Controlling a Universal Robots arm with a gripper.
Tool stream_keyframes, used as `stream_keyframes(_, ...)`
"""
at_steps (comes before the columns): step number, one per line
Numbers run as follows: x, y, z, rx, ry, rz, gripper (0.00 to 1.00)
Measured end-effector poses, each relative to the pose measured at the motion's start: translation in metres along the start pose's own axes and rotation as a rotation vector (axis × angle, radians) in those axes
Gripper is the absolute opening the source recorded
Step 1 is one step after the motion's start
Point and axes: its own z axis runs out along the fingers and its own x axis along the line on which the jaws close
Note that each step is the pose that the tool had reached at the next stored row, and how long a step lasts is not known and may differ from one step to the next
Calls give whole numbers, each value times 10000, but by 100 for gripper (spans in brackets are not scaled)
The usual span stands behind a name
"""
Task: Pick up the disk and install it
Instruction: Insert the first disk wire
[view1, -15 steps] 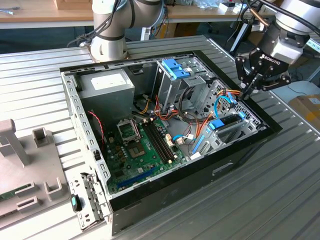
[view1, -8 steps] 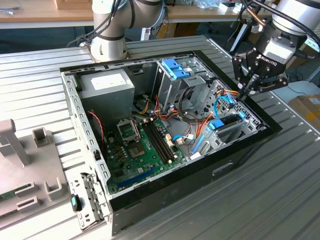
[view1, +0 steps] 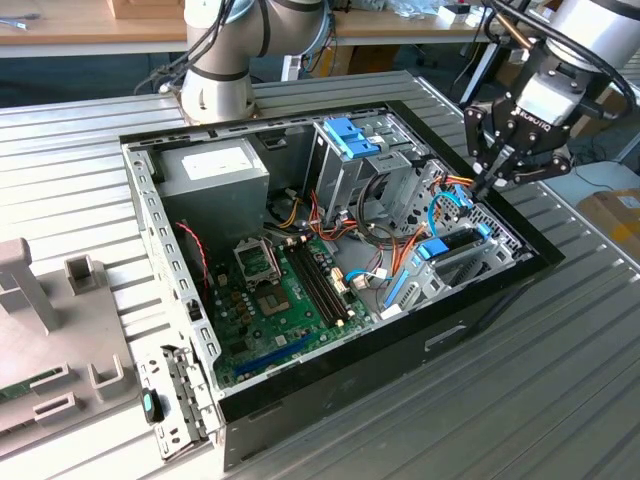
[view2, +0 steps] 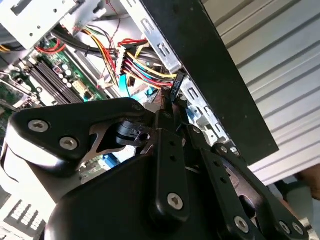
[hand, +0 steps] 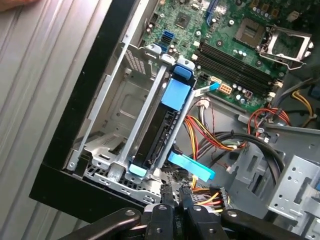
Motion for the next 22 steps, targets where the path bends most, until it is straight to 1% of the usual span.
stream_keyframes(2,0,0,0,8,9,449,17)
stream_keyframes(3,1,1,0,13,16,750,17)
stream_keyframes(4,0,1,0,21,28,1254,17)
stream_keyframes(5,0,0,0,26,34,1512,17)
stream_keyframes(6,0,0,1,32,42,1860,17)
stream_keyframes(7,0,0,1,37,48,2114,17)
stream_keyframes(9,0,0,1,42,55,2419,17)
stream_keyframes(11,0,1,1,53,68,3041,17)
stream_keyframes(12,0,1,0,56,54,3186,17)
stream_keyframes(13,4,2,2,67,-1,3319,17)
stream_keyframes(15,19,9,1,82,-55,3353,17)
stream_keyframes(16,40,18,0,102,-131,3372,17)
stream_keyframes(17,58,26,0,117,-190,3382,17)
stream_keyframes(18,70,32,-1,126,-226,3385,17)
stream_keyframes(19,88,52,-1,145,-300,3390,17)
stream_keyframes(21,105,80,0,164,-374,3389,17)
stream_keyframes(22,122,118,1,179,-432,3390,17)
